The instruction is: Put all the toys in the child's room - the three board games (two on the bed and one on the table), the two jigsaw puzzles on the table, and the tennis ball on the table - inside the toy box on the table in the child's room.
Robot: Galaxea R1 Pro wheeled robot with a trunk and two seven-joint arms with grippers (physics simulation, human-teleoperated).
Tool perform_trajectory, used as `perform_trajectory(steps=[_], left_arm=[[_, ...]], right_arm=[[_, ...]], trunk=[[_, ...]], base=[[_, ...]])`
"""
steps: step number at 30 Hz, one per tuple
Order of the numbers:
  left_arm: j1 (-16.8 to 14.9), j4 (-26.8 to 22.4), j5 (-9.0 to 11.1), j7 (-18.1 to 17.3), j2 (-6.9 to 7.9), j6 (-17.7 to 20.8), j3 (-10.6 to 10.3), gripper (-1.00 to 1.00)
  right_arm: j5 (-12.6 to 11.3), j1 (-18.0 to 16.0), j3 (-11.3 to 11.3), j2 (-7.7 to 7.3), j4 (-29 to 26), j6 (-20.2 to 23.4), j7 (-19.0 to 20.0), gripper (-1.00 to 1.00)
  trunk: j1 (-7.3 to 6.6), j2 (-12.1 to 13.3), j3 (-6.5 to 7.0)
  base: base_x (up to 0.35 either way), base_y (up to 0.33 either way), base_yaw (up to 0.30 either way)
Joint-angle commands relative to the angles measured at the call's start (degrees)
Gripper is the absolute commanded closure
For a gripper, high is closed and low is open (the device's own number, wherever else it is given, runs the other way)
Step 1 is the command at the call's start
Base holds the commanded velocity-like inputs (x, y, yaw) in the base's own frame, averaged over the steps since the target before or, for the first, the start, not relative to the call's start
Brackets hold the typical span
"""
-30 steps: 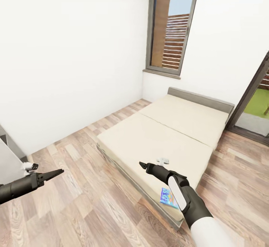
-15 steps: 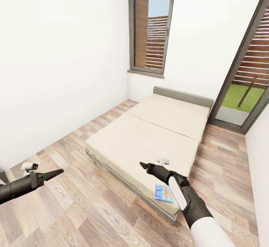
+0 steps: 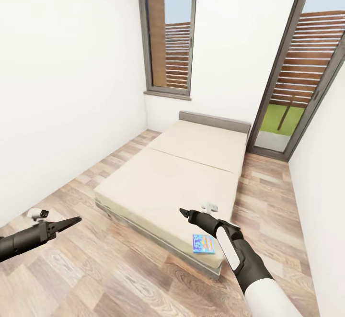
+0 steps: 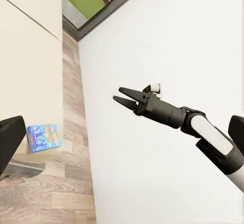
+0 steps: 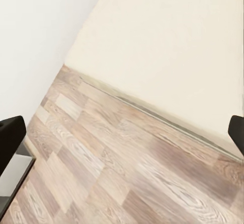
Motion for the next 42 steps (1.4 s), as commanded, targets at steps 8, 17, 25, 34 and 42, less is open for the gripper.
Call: perform_trajectory(steps=[8,17,25,34,42], left_arm=[[-0.02,0.0,-0.02,-0.24,0.02,0.61,0.26,-1.0],[-0.02,0.0,-0.02,-0.24,0.02,0.61,0.42,-1.0],[-0.02,0.0,-0.04,-0.24,0.07,0.61,0.65,-1.0],[-0.02,0.0,-0.02,-0.24,0.02,0.61,1.02,-1.0],[-0.02,0.0,-0.04,-0.24,0.0,0.61,1.06,-1.0]], right_arm=[[-0.29,-0.05,-0.05,-0.01,-0.01,0.35,0.02,-1.0],[-0.3,-0.05,-0.05,-0.02,-0.01,0.35,0.02,-1.0],[-0.3,-0.05,-0.05,-0.02,-0.01,0.31,0.02,-1.0],[-0.3,-0.07,-0.05,-0.02,-0.01,0.35,0.02,-1.0],[-0.3,-0.07,-0.05,0.01,0.04,0.3,0.02,-1.0]], trunk=[[0.04,-0.12,0.05],[0.04,-0.12,0.25],[0.04,-0.12,0.42],[0.04,-0.12,0.61],[0.04,-0.12,0.78]], base=[[0.0,0.245,-0.281],[0.0,0.279,-0.281],[0.0,0.275,-0.281],[0.0,0.095,-0.281],[0.0,0.012,-0.281]])
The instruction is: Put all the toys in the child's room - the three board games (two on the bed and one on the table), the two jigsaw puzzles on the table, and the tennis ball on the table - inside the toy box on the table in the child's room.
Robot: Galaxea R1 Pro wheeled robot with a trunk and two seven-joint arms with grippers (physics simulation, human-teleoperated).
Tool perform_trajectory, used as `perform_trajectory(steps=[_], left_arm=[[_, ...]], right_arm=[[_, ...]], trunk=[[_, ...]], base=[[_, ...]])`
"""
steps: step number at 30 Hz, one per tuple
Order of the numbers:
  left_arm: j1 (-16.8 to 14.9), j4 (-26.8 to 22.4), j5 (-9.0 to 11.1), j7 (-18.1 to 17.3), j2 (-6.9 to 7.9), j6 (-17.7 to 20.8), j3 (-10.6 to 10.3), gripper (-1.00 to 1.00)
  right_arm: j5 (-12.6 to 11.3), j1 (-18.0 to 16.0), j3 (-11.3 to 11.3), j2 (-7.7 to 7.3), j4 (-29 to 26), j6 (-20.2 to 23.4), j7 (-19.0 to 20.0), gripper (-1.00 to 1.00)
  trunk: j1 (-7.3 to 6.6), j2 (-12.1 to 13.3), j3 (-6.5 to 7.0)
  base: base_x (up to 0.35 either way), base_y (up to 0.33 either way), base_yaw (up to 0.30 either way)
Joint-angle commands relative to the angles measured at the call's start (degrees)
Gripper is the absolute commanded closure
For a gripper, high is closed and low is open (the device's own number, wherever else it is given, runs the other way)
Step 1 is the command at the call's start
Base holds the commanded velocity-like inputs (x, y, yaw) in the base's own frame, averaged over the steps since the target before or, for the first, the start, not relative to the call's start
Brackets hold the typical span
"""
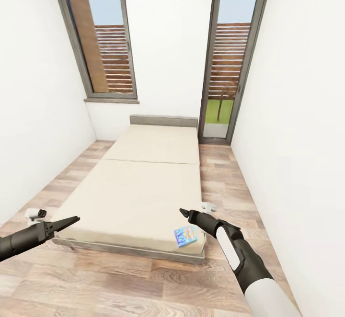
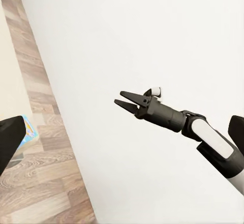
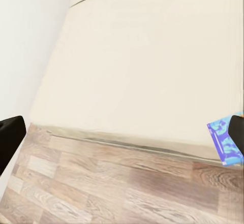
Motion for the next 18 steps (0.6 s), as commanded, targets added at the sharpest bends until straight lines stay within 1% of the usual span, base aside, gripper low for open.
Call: perform_trajectory(steps=[1,7,10,13,18], left_arm=[[-0.02,-0.02,-0.03,-0.24,0.02,0.61,0.03,-1.0],[-0.02,-0.02,-0.02,-0.24,0.02,0.61,0.03,-1.0],[-0.02,-0.02,-0.02,-0.24,0.02,0.61,0.05,-1.0],[-0.02,-0.02,-0.01,-0.24,0.02,0.61,0.05,-1.0],[-0.02,-0.02,-0.01,-0.24,0.02,0.61,0.05,-1.0]], right_arm=[[-0.22,-0.05,-0.04,0.01,-0.01,0.29,0.03,-1.0],[-0.22,-0.04,-0.04,0.04,0.01,0.28,0.03,-1.0],[-0.22,-0.04,-0.04,0.06,0.01,0.28,0.03,-1.0],[-0.22,-0.04,-0.04,0.07,0.01,0.25,0.03,-1.0],[-0.21,-0.04,-0.04,0.06,0.01,0.24,0.03,-1.0]], trunk=[[0.04,-0.12,-0.1],[0.04,-0.12,0.02],[0.04,-0.12,0.06],[0.04,-0.12,0.07],[0.04,-0.12,0.08]], base=[[0.0,0.003,-0.281],[0.0,0.001,-0.28],[0.0,0.0,-0.216],[0.0,0.0,-0.108],[0.0,0.022,-0.038]])
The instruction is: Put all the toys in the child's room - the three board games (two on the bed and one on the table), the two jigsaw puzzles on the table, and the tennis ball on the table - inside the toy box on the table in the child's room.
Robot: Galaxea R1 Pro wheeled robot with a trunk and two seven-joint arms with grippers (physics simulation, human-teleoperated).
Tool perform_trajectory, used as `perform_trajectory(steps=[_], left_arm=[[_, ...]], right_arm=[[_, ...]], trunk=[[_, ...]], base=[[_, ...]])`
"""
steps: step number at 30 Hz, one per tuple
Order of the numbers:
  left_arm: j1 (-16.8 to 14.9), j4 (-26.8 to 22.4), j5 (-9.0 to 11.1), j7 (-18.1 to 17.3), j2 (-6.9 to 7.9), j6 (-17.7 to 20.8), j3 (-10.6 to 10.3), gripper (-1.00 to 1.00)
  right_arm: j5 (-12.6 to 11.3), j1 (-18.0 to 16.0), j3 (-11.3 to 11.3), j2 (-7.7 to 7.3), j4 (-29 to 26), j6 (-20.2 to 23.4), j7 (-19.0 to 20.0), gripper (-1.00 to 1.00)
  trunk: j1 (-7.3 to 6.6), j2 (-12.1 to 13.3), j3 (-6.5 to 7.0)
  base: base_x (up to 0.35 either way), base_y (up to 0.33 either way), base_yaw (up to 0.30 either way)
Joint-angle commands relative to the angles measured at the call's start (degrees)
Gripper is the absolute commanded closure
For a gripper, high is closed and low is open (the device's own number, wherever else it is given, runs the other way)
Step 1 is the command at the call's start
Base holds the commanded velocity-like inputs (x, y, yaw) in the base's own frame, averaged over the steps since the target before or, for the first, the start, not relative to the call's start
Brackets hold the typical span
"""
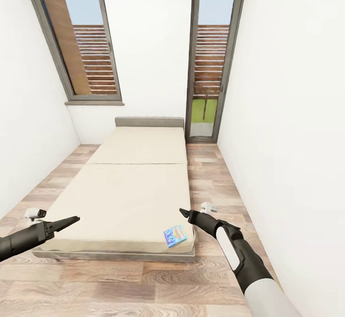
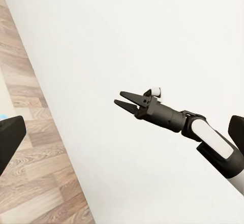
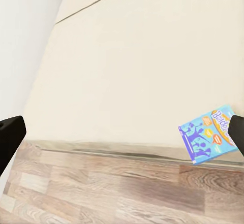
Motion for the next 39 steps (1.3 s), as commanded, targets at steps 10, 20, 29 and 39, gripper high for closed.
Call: perform_trajectory(steps=[10,20,29,39], left_arm=[[-0.04,0.0,-0.07,-0.25,0.02,0.61,0.0,-1.0],[-0.04,0.0,-0.06,-0.25,0.01,0.61,-0.01,-1.0],[-0.04,0.0,-0.07,-0.25,0.0,0.61,-0.01,-1.0],[-0.05,0.0,-0.06,-0.25,-0.05,0.69,-0.01,-1.0]], right_arm=[[-0.17,-0.04,-0.05,0.03,-0.05,0.26,0.02,-1.0],[-0.16,-0.04,-0.05,0.04,-0.05,0.26,0.02,-1.0],[-0.16,-0.04,-0.05,0.0,-0.05,0.3,0.02,-1.0],[-0.09,-0.04,-0.05,0.03,-0.06,0.26,-0.06,-1.0]], trunk=[[0.03,-0.12,-0.12],[0.03,-0.12,-0.12],[0.03,-0.12,-0.12],[0.03,-0.12,-0.12]], base=[[0.0,0.111,-0.008],[0.0,0.02,-0.001],[0.0,-0.063,0.045],[0.027,-0.16,0.122]])
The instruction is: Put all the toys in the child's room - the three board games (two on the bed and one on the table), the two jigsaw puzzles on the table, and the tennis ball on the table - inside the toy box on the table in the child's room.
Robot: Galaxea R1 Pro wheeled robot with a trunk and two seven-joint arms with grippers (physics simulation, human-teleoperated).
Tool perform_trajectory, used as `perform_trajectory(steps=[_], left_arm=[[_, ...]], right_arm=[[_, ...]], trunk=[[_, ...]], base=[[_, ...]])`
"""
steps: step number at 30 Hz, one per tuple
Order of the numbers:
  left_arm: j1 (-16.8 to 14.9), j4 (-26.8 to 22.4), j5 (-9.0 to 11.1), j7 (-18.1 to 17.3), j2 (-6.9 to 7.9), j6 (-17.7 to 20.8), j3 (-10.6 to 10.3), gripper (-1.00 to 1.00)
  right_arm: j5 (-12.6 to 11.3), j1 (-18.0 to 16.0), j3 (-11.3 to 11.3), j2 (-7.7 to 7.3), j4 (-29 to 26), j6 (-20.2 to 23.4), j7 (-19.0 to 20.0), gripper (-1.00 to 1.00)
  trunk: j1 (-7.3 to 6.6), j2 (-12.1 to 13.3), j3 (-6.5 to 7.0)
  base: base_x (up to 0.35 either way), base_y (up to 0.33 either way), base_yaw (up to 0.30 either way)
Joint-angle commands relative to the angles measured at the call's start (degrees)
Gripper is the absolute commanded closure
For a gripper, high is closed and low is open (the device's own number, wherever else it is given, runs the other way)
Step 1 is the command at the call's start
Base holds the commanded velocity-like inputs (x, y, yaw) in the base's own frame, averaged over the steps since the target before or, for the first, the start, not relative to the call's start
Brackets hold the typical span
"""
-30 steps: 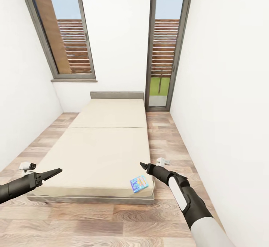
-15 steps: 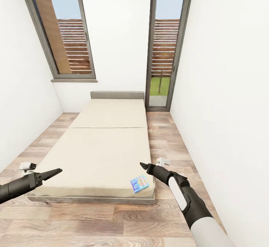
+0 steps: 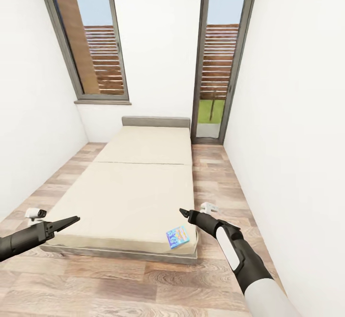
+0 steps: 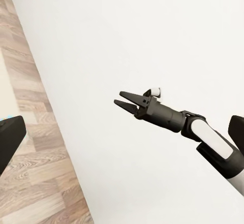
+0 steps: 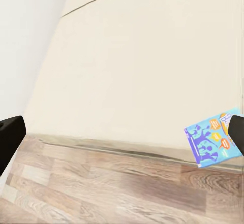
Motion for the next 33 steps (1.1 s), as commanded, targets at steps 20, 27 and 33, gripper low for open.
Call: perform_trajectory(steps=[20,27,33], left_arm=[[-0.05,-0.02,-0.15,-0.25,0.01,0.6,0.01,-1.0],[-0.06,-0.02,-0.15,-0.25,0.04,0.61,0.0,-1.0],[-0.05,-0.02,-0.11,-0.25,0.03,0.62,0.01,-1.0]], right_arm=[[-0.3,-0.12,-2.33,0.0,2.3,0.33,-0.19,-1.0],[-0.31,-0.1,-2.98,0.0,2.32,0.37,-0.03,-1.0],[-0.31,-0.1,-3.14,0.0,2.32,0.44,0.12,-1.0]], trunk=[[0.04,-0.12,-0.12],[0.04,-0.12,-0.12],[0.04,-0.12,-0.04]], base=[[0.077,-0.099,0.008],[0.139,-0.159,0.0],[0.088,-0.076,-0.036]])
